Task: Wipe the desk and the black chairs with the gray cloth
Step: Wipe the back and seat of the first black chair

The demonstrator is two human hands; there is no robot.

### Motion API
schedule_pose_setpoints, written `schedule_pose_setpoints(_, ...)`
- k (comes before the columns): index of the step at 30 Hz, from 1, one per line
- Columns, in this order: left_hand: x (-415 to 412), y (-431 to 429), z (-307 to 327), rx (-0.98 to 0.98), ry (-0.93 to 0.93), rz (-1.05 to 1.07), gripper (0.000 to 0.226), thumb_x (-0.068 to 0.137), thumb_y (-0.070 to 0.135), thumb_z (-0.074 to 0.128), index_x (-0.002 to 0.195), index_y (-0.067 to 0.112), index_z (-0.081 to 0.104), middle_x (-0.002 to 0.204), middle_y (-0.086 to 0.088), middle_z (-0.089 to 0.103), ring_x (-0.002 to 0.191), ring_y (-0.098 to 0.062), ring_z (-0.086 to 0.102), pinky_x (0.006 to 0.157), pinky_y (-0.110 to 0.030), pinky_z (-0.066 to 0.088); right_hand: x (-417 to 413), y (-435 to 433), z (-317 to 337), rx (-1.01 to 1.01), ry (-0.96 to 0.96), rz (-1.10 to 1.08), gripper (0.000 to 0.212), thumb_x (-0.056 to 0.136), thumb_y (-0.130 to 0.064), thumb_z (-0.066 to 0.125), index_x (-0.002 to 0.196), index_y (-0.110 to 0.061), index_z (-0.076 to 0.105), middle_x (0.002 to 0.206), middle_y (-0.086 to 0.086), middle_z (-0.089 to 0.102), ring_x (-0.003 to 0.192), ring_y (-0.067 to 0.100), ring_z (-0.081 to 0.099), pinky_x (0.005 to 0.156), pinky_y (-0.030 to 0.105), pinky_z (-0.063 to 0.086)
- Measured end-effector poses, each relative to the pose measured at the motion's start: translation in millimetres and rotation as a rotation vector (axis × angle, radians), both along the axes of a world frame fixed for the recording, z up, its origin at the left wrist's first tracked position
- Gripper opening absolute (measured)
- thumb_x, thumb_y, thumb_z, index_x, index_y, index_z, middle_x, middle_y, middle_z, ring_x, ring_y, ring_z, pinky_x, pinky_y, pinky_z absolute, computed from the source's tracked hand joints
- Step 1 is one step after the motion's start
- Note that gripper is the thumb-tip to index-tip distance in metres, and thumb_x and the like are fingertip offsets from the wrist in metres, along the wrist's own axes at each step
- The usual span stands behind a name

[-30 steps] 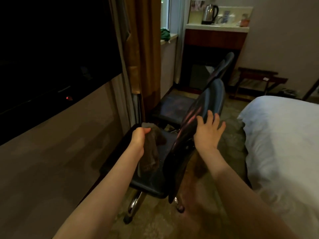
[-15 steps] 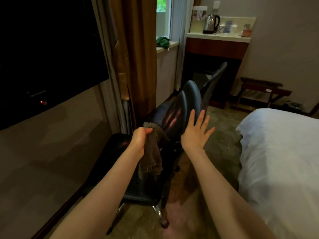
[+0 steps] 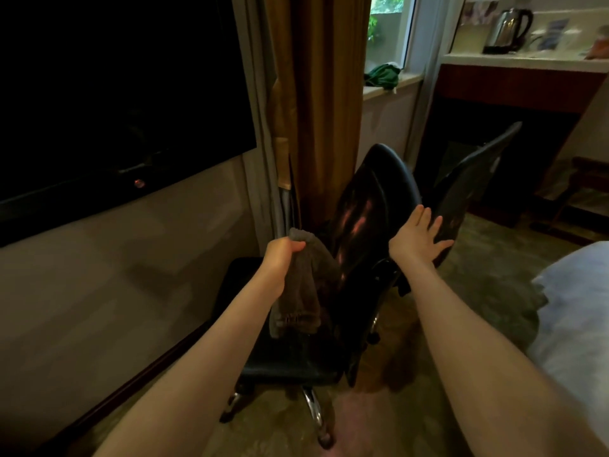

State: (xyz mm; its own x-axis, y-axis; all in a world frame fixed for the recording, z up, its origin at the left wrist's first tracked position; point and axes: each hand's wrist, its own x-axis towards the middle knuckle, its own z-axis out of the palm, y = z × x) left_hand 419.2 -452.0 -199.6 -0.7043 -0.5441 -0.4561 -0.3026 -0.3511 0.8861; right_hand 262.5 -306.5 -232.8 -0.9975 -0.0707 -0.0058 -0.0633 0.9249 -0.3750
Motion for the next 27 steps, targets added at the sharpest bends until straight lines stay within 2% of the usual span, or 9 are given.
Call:
schedule_pose_setpoints(2, -12.0, -2.7, -1.0, -0.005, -0.007, -0.012, 0.029, 0.093, 0.007, 0.048, 0.121, 0.002, 0.055, 0.092, -0.012, 0.061, 0.084, -0.027, 0.058, 0.082, -0.036, 0.045, -14.7, -1.3, -0.6, 0.018, 0.009, 0.005, 0.082, 0.091, -0.014, 0.052, 0.151, -0.012, -0.005, 0.158, 0.004, -0.007, 0.144, 0.03, -0.01, 0.111, 0.062, 0.002)
schedule_pose_setpoints(5, -39.0, -7.6, -4.5, 0.008, -0.03, -0.013, 0.029, 0.092, 0.008, 0.049, 0.12, 0.002, 0.054, 0.095, -0.013, 0.062, 0.084, -0.027, 0.059, 0.076, -0.035, 0.046, -34.8, -1.8, -0.4, 0.033, 0.022, 0.026, 0.083, 0.091, -0.016, 0.053, 0.151, -0.014, -0.004, 0.159, 0.002, -0.006, 0.145, 0.029, -0.01, 0.111, 0.062, 0.002)
schedule_pose_setpoints(9, -84.7, -12.2, -9.3, 0.021, -0.054, -0.024, 0.038, 0.089, 0.01, 0.051, 0.125, -0.001, 0.052, 0.113, -0.019, 0.062, 0.103, -0.034, 0.059, 0.091, -0.04, 0.046, -59.0, -3.3, 1.0, 0.031, 0.036, 0.037, 0.078, 0.092, -0.016, 0.051, 0.151, -0.015, 0.0, 0.159, 0.001, -0.002, 0.145, 0.027, -0.008, 0.111, 0.062, 0.003)
schedule_pose_setpoints(11, -105.4, -14.3, -7.2, 0.03, -0.025, -0.056, 0.038, 0.089, 0.009, 0.051, 0.126, -0.002, 0.051, 0.115, -0.019, 0.061, 0.106, -0.034, 0.058, 0.093, -0.041, 0.045, -70.2, -5.1, 3.3, 0.028, 0.048, 0.046, 0.076, 0.092, -0.016, 0.052, 0.151, -0.015, 0.004, 0.159, 0.001, 0.0, 0.145, 0.027, -0.006, 0.112, 0.061, 0.004)
schedule_pose_setpoints(17, -156.8, -35.5, 1.8, 0.02, 0.052, -0.129, 0.038, 0.089, 0.01, 0.051, 0.126, 0.003, 0.052, 0.114, -0.018, 0.061, 0.102, -0.034, 0.059, 0.091, -0.04, 0.046, -109.0, -15.1, 5.1, 0.018, 0.085, 0.041, 0.078, 0.089, -0.008, 0.054, 0.151, -0.018, 0.008, 0.158, 0.001, 0.004, 0.145, 0.026, -0.005, 0.113, 0.06, 0.005)
schedule_pose_setpoints(21, -173.8, -47.2, 1.6, 0.014, 0.083, -0.174, 0.031, 0.091, 0.008, 0.048, 0.121, 0.002, 0.055, 0.108, -0.016, 0.061, 0.095, -0.031, 0.059, 0.079, -0.035, 0.046, -134.4, -20.2, 5.1, 0.051, 0.087, 0.05, 0.08, 0.087, -0.003, 0.055, 0.15, -0.021, 0.009, 0.158, 0.002, 0.007, 0.145, 0.027, -0.004, 0.113, 0.059, 0.005)
schedule_pose_setpoints(24, -186.8, -57.7, -0.6, 0.001, 0.079, -0.154, 0.033, 0.09, 0.007, 0.048, 0.122, 0.002, 0.055, 0.114, -0.019, 0.061, 0.102, -0.035, 0.058, 0.083, -0.036, 0.045, -153.2, -29.6, 6.7, 0.069, 0.083, 0.067, 0.079, 0.088, -0.003, 0.053, 0.15, -0.022, 0.009, 0.158, 0.002, 0.006, 0.145, 0.026, -0.004, 0.114, 0.059, 0.005)
schedule_pose_setpoints(27, -200.9, -66.4, -1.9, -0.002, 0.075, -0.124, 0.028, 0.09, 0.007, 0.048, 0.118, 0.004, 0.055, 0.108, -0.017, 0.061, 0.098, -0.033, 0.058, 0.086, -0.038, 0.045, -169.9, -37.6, 7.6, 0.086, 0.08, 0.092, 0.08, 0.088, -0.003, 0.054, 0.15, -0.022, 0.007, 0.159, 0.003, 0.003, 0.145, 0.026, -0.005, 0.114, 0.058, 0.005)
